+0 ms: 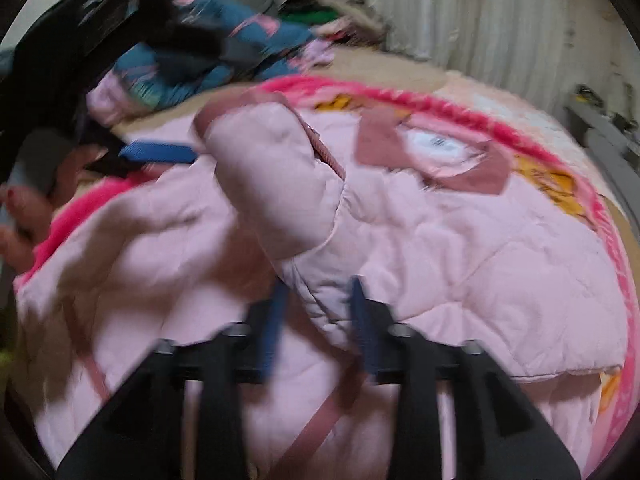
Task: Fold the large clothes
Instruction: 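Lay the sleeve on the jacket front and open the right tool, then grasp the rose-trimmed front edge with the left tool and lift it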
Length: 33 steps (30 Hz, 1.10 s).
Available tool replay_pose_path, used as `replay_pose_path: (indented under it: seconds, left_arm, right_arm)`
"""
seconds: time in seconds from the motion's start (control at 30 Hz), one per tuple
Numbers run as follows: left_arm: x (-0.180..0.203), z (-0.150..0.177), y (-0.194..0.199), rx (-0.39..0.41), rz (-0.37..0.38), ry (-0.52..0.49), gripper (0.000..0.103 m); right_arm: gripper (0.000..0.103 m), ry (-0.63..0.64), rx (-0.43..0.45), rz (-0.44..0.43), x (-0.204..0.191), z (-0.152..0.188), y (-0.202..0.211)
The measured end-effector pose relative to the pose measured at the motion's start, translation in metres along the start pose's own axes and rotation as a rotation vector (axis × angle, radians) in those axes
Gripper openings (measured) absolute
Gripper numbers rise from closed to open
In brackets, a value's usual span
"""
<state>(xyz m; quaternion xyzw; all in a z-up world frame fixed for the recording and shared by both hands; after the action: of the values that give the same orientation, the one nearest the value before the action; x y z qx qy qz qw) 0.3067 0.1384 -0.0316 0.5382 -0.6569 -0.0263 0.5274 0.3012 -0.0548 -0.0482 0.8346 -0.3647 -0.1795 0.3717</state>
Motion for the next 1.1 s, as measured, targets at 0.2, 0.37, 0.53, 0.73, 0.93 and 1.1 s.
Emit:
replay_pose_path:
  seconds: [0.2,0.37,0.53,0.73,0.93,1.1]
  left_arm:
    - [-0.015,0.006,-0.015,-0.073,-0.053,0.043,0.095]
    - [-0.023,0.017,-0.031,-0.131,-0.085,0.062,0.095]
    - [-0.015,0.033,-0.047,-0.146,-0.136,-0.004,0.094]
    - [0.008,0.045,-0.055,-0.093,-0.232,-0.186,0.06]
    - [0.032,0.049,-0.053,-0.046,-0.262,-0.344,0.028]
    - [0.059,0.035,-0.039,0.037,-0.227,-0.427,0.007]
  right_arm:
    - [0.063,-0.019,0.04,0.043,0.025,-0.005,0.025]
    - [0.064,-0.169,0.073,0.131,0.077,-0.008,0.043]
    - [0.064,-0.301,0.12,0.194,0.125,-0.008,0.062]
    - [0.063,-0.438,0.163,0.265,0.169,0.002,0.083]
    - [0.063,-0.523,0.187,0.32,0.2,0.011,0.099]
    - [0.063,-0.597,0.257,0.347,0.219,0.017,0.12]
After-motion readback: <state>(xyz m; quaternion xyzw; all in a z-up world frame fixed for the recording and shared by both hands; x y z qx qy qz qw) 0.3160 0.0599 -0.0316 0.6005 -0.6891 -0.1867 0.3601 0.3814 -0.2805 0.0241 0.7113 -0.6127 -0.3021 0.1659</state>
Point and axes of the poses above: each gripper's, at about its wrist camera, not at the fingertips, and y roughly against the way its jaws point, x to its right, z to its underside, the point moved 1 cm from there along -y, roughly the way its jaws point, and after that the axes turned 5 degrees about -y, right-handed, at the moved point
